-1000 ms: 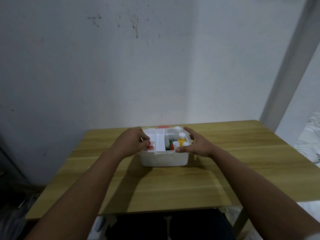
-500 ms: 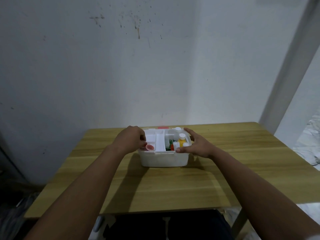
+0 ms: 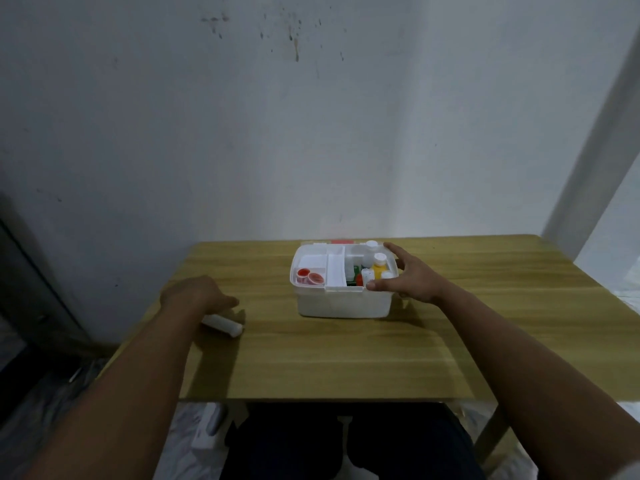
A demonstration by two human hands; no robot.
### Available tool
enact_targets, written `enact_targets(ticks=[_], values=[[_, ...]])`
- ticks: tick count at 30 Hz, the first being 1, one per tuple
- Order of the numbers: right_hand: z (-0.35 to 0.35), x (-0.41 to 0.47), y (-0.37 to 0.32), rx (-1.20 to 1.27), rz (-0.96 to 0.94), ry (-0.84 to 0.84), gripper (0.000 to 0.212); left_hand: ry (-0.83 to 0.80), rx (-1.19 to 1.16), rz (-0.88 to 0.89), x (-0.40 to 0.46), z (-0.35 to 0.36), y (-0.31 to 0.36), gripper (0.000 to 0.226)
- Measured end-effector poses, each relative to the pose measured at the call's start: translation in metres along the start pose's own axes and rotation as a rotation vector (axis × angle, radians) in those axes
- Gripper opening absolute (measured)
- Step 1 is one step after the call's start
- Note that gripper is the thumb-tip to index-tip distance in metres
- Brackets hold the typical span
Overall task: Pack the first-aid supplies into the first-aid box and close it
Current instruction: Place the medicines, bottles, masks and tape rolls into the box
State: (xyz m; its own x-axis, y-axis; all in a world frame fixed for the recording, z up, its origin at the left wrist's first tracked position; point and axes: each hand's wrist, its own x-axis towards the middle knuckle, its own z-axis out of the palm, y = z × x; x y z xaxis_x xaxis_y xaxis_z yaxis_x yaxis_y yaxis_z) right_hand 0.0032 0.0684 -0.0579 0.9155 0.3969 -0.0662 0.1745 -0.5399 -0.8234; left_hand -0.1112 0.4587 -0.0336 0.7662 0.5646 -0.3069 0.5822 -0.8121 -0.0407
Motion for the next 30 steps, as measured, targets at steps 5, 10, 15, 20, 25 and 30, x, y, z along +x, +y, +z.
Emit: enact_targets(ticks=[5, 10, 15, 20, 25, 30], values=[[0.001, -0.001, -0.001, 0.019, -0.002, 0.012, 0.140, -0.169, -0.155, -0.035, 0.006, 0.018, -0.005, 0.061], [0.002, 0.000, 0.000, 0.041, 0.002, 0.012, 0.131, 0.193, -0.500, 0.090, 0.010, 0.014, 0.021, 0.019], [0.001, 0.001, 0.000, 0.034, 0.008, 0.002, 0.133, 0.396, -0.810, 0.258, -0.015, -0.039, 0.086, 0.032], [0.000, 0.000, 0.000, 0.020, 0.007, 0.005, 0.144, 0.361, -0.671, 0.416, -0.034, -0.050, 0.156, 0.044], [0.000, 0.001, 0.001, 0.009, 0.015, 0.018, 0.146, 0.323, -0.501, 0.467, -0.030, -0.027, 0.193, 0.038], [-0.011, 0.011, -0.001, 0.024, 0.019, -0.052, 0.121, 0.440, -0.444, 0.419, -0.013, -0.026, 0.186, 0.038]])
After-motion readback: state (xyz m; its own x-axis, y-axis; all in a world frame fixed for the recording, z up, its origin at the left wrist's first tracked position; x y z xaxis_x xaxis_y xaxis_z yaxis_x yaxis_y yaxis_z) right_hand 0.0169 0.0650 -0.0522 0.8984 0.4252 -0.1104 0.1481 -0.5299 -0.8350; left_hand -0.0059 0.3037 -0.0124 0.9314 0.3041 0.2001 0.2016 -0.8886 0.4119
